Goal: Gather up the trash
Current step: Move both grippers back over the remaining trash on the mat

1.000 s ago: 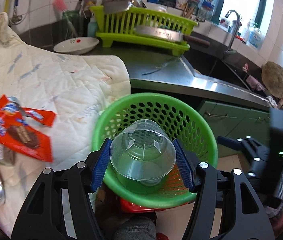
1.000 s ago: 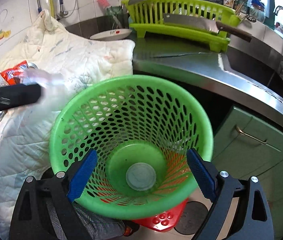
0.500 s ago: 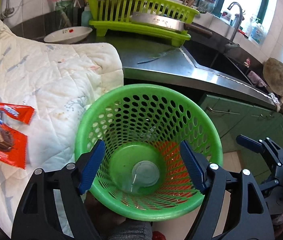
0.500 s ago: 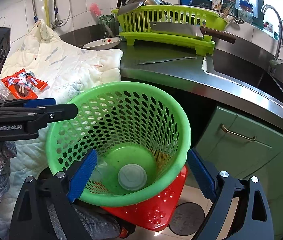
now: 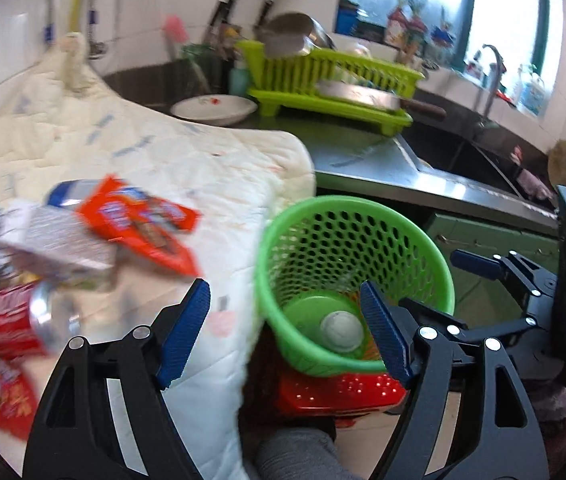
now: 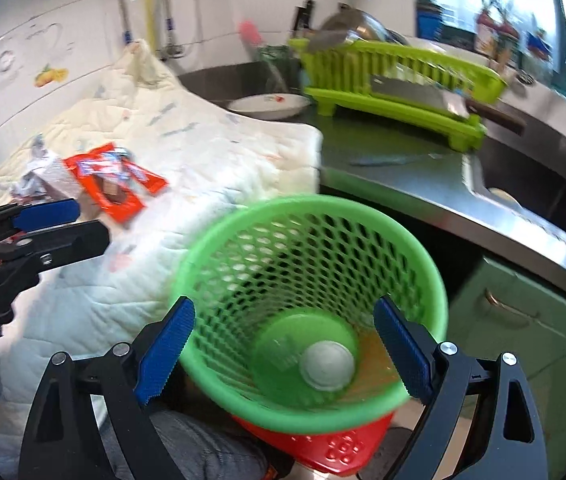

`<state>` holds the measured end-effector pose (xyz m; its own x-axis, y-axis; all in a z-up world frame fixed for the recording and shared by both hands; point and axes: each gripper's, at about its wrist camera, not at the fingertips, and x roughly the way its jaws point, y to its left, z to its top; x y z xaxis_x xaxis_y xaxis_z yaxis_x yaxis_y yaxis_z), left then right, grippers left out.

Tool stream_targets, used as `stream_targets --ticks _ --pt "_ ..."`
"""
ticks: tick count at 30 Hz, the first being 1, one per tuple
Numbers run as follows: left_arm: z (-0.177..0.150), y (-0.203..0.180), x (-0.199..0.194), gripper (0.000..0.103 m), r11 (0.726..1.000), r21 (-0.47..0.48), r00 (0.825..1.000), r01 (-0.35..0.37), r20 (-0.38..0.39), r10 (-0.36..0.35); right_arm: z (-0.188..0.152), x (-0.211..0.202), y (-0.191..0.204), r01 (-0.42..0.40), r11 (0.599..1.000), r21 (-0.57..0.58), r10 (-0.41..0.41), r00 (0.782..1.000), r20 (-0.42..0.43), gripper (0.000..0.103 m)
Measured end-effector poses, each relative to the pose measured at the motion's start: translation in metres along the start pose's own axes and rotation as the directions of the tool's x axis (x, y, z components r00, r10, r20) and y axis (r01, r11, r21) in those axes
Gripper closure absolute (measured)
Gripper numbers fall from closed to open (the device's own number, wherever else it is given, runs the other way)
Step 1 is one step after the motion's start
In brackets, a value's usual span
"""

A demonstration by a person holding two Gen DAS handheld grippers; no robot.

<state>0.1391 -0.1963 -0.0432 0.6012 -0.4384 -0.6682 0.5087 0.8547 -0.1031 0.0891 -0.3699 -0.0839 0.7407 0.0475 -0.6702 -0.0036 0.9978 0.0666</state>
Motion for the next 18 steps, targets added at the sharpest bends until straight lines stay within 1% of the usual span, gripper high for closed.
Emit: stream_targets --ticks 6,11,15,18 --pt "-0.018 0.034 -0.049 0.027 0.994 -0.049 0.994 -0.096 0.043 0.098 0.017 0.0 0.045 -0.051 0.994 -0.096 0.055 0.998 0.032 0.015" --pt "-0.035 0.064 -0.088 0.027 0.978 -0.113 0.98 -0.174 0.077 0.183 0.028 0.006 0.073 -0.082 0.986 -0.148 0.088 0.995 0.038 0.015" --pt "-0.05 0.09 -0.117 0.027 0.952 -0.161 0.957 -0.26 0.086 0.276 0.037 0.013 0.092 -0.099 0.979 -0.179 0.108 0.993 0.039 0.016" --pt "-0.06 0.111 -0.134 0.027 0.926 -0.205 0.936 -0.318 0.089 0.341 0.042 0.019 0.106 -0.102 0.973 -0.207 0.113 0.993 0.045 0.017"
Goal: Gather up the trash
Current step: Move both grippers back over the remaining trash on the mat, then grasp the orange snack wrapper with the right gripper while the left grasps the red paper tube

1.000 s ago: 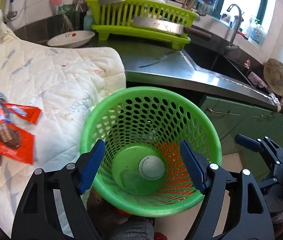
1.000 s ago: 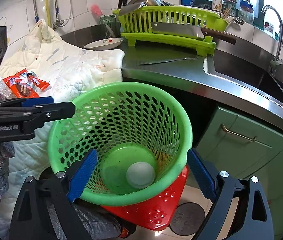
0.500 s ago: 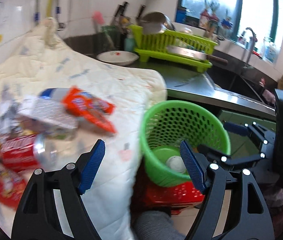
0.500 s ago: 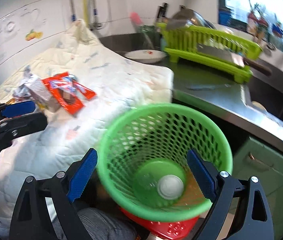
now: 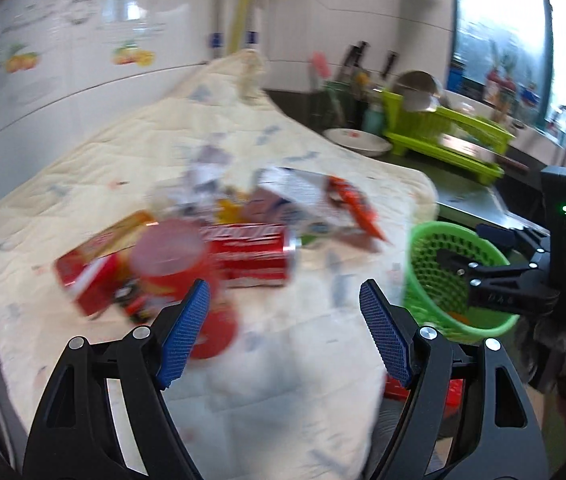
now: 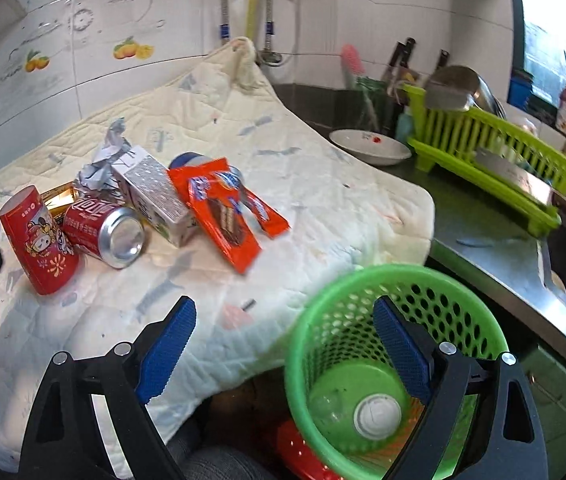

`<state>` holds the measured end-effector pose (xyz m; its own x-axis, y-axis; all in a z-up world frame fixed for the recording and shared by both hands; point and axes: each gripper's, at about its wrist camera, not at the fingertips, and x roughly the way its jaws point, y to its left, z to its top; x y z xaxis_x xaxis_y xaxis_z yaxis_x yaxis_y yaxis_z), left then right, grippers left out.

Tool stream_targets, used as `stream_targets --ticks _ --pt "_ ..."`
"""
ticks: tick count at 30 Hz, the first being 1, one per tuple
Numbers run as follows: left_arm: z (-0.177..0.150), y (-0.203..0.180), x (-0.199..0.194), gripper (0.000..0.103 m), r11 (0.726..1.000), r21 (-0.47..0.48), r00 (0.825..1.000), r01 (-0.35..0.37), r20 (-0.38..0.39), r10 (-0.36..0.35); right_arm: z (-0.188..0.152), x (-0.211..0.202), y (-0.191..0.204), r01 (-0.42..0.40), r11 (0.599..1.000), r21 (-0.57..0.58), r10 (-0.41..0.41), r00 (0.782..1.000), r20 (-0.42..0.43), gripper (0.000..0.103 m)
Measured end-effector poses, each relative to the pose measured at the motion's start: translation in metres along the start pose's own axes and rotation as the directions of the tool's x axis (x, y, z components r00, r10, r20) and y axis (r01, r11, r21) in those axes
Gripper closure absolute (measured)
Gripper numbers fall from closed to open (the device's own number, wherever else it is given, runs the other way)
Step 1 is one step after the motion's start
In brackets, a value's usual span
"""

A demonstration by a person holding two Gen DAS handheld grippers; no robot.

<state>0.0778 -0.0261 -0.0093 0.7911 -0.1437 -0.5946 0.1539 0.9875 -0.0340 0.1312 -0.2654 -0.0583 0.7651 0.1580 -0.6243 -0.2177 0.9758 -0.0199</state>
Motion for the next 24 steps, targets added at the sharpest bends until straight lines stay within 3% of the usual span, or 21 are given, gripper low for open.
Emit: stream_targets --ticks 5,10,24 --pt "-0.007 0.032 -0.008 0.027 0.996 -0.059 0.998 -0.064 0.004 0.065 0.014 0.016 0.012 -0.013 1.0 -0.025 0.013 1.0 -0.001 0.023" --pt "-0.012 0.052 0.0 0.027 0.991 -0.098 0.996 -0.086 -0.023 0.085 0.026 0.034 0.031 -0.013 0.996 -0.087 0.013 1.0 -0.007 0.029" --pt "-0.008 0.054 0.04 0.019 0.992 -0.082 0.994 -0.1 -0.054 0.096 0.042 0.083 0.048 0.026 0.989 -0.145 -0.032 0.999 -0.036 0.046"
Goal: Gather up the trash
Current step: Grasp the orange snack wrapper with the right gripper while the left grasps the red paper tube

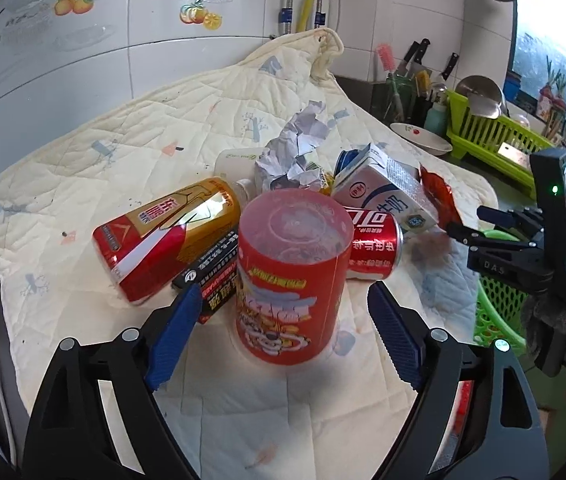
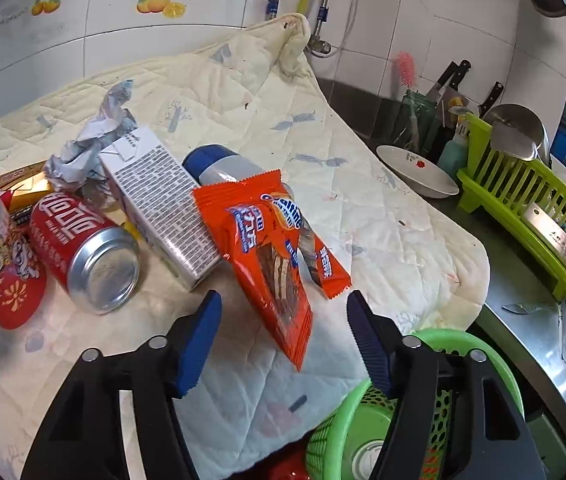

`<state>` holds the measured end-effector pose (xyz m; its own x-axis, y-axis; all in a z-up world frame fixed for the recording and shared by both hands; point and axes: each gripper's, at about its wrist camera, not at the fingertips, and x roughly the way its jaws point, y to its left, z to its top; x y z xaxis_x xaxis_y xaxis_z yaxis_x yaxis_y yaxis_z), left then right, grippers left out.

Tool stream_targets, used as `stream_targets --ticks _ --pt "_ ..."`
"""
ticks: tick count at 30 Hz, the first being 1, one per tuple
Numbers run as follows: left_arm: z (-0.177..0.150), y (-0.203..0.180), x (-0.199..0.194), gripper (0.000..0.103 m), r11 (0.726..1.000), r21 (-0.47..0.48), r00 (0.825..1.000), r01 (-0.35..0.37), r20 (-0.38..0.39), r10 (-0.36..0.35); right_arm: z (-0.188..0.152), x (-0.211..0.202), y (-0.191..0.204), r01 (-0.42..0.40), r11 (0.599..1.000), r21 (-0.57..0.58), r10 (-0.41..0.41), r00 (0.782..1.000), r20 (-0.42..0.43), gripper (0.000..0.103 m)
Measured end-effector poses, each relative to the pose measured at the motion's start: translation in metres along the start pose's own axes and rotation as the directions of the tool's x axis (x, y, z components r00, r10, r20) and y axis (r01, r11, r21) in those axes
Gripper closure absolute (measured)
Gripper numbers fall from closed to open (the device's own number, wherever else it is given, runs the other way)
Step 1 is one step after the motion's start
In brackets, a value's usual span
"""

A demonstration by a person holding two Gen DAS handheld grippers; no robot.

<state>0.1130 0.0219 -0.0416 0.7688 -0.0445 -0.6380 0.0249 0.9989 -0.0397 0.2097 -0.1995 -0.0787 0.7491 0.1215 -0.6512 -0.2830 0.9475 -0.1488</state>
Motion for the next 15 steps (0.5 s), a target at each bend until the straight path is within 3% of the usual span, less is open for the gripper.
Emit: stream_targets --ticks 5,11,15 --pt "-0.001 0.0 0.013 0.017 1.0 0.003 1.0 0.0 -0.012 0.0 0.003 0.007 0.001 -0.004 1.0 -0.001 0.004 1.0 -0.01 0.059" --pt "-0.003 0.003 0.024 0.017 1.0 -0.01 1.0 -0.01 -0.018 0.01 0.004 0.008 -0.006 -0.028 0.999 0.037 0.029 0.999 -0.021 0.088" --pt "-0.003 0.005 0.028 0.017 1.0 -0.021 1.0 -0.007 -0.014 0.007 0.003 0.001 -0.007 -0.04 0.998 0.052 0.041 0.999 -0.01 0.096"
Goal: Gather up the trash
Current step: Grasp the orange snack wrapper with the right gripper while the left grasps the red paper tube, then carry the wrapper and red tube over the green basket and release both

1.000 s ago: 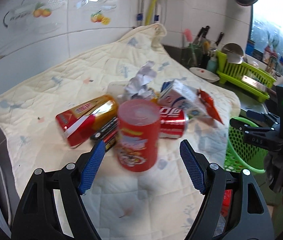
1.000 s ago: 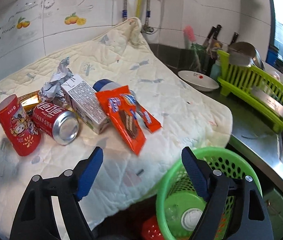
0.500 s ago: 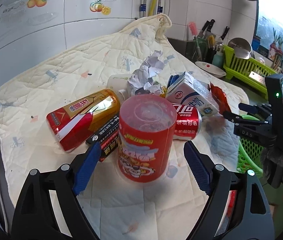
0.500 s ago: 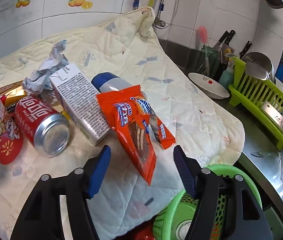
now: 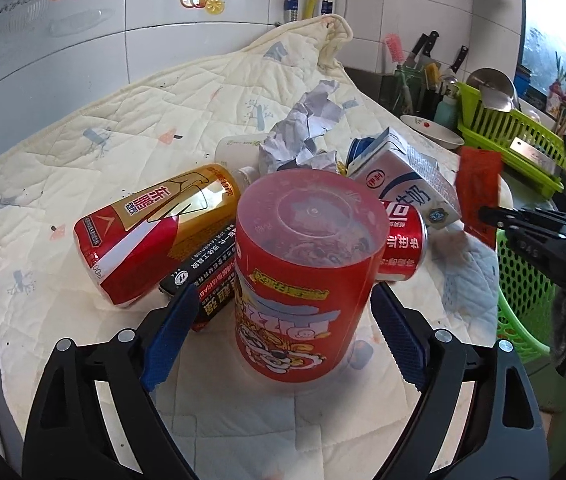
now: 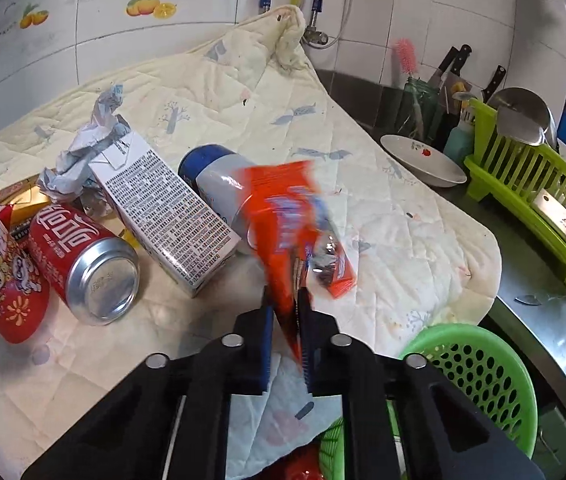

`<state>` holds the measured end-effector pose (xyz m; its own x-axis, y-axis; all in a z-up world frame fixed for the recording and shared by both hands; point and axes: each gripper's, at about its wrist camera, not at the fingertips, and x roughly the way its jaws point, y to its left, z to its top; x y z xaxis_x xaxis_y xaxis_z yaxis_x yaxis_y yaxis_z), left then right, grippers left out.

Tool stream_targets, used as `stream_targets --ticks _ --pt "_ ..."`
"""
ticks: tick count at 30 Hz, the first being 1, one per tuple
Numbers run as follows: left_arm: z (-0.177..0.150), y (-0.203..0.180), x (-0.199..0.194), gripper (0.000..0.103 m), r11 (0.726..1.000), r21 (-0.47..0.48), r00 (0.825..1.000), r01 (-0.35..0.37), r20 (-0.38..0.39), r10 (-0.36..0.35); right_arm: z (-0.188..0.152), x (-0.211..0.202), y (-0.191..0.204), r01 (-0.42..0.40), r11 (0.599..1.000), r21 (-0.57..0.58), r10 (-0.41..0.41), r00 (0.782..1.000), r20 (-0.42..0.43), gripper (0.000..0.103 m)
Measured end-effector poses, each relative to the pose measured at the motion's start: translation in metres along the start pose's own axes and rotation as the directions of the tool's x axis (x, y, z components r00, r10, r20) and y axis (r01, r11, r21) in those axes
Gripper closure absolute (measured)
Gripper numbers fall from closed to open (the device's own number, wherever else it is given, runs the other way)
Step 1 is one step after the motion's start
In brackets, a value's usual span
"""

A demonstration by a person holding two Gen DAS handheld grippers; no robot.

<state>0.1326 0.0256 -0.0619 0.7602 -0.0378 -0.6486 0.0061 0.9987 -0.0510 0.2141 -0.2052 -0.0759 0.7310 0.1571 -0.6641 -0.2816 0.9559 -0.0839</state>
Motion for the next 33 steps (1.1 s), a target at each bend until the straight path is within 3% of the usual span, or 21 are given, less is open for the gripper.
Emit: stream_targets --ticks 4,10,19,25,33 --pt "0.001 0.0 0.004 0.018 1.0 -0.001 1.0 0.002 0.011 -0.002 -0.002 -0.012 0.0 -0.015 1.0 0.02 0.015 1.0 0.015 0.097" --pt "0.001 -0.001 0.005 0.035 0.999 0.001 0.999 0.04 0.023 -0.04 -0.007 -0.027 -0.001 -0.021 0.999 0.041 0.02 0.999 0.033 0.097" --pt "0.0 -0.003 0.001 0.037 0.998 0.019 0.998 0.059 0.038 -0.059 -0.02 -0.059 -0.01 -0.008 0.996 0.09 0.003 0.998 0.058 0.097" --pt "0.0 -0.004 -0.018 0.037 0.996 0.026 0.995 0.08 0.057 -0.081 -0.043 -0.078 -0.038 0.06 0.988 0.141 -0.067 0.997 0.044 0.097" --pt "0.006 -0.026 -0.053 0.037 0.984 0.078 0.98 0.158 0.106 -0.166 -0.096 -0.077 -0.099 0.182 0.955 0.235 -0.168 0.983 -0.079 0.097"
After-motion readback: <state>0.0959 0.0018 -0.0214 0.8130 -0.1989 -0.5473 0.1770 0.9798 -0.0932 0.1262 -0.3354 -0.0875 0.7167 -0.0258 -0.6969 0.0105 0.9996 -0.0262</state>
